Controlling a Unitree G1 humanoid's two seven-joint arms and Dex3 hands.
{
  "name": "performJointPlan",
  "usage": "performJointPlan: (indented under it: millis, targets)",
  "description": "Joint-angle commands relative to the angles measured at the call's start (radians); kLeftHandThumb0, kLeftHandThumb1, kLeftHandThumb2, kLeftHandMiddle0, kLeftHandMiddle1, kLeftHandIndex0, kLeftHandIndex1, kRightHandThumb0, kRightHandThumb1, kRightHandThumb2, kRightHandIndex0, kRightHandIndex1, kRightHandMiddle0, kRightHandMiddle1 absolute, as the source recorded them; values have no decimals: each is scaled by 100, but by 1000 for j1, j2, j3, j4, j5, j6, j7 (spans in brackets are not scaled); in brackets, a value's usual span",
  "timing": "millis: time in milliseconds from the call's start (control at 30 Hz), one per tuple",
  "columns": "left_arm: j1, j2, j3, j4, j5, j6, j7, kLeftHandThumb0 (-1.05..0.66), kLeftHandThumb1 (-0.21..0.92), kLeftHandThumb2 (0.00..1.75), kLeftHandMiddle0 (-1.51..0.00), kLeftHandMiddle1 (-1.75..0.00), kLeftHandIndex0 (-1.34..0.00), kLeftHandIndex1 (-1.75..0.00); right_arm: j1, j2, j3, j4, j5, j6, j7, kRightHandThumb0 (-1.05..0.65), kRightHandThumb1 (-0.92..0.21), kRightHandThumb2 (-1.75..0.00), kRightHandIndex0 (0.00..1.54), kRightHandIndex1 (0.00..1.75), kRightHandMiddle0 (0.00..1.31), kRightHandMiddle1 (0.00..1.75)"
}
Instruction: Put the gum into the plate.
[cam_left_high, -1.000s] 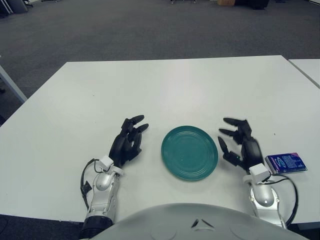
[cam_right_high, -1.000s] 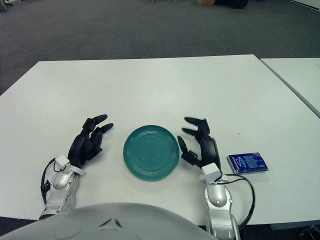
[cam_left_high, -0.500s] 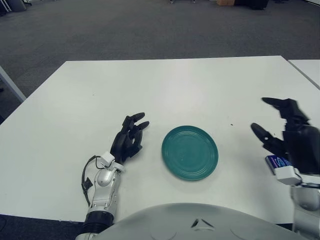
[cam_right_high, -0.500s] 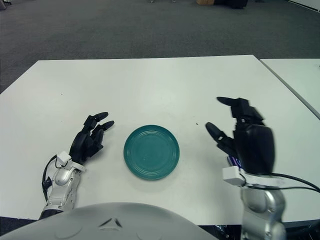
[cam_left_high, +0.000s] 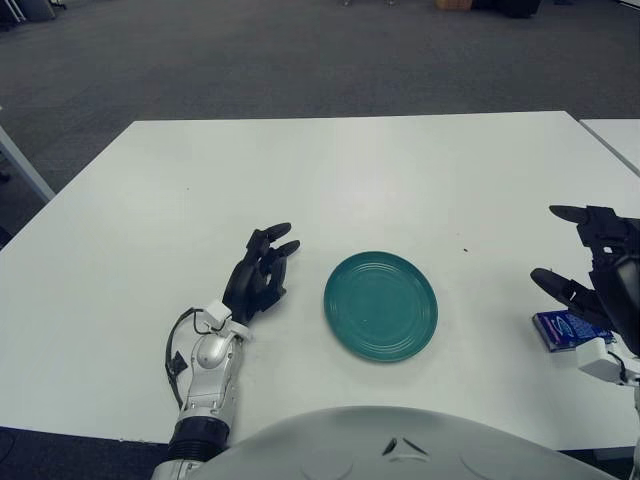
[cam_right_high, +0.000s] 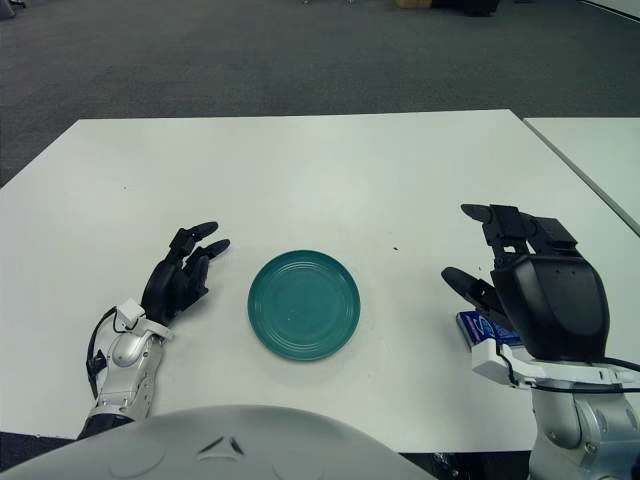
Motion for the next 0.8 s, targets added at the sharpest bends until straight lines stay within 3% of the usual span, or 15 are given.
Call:
performJointPlan:
  millis: [0,200,467,767]
  targets:
    - [38,-6,0,96,-9,30,-6,-75,92,66,-31,-63,0,-99,159,-142,-46,17,-16,-25,47,-85,-92,-49,30,30,0,77]
    - [33,-3,6,102,-18,29,-12,-75,92,65,-30,-63,0,-98,207,-144,-76,180,17,-63,52,-86,-92,-55,29,28,0,78]
    - [39,-6,7,71,-24,67,-1,-74,92,64,-31,-64,0,-96,218,-70,-41,235,-15,-92,20,-87,-92,-50,29,25,0,74]
    - [31,-14,19,66,-34,94,12,-73,92,63,-30,-65,0,-96,237,-36,-27,246,-9,-90,35,-87,-92,-48,33,23,0,74]
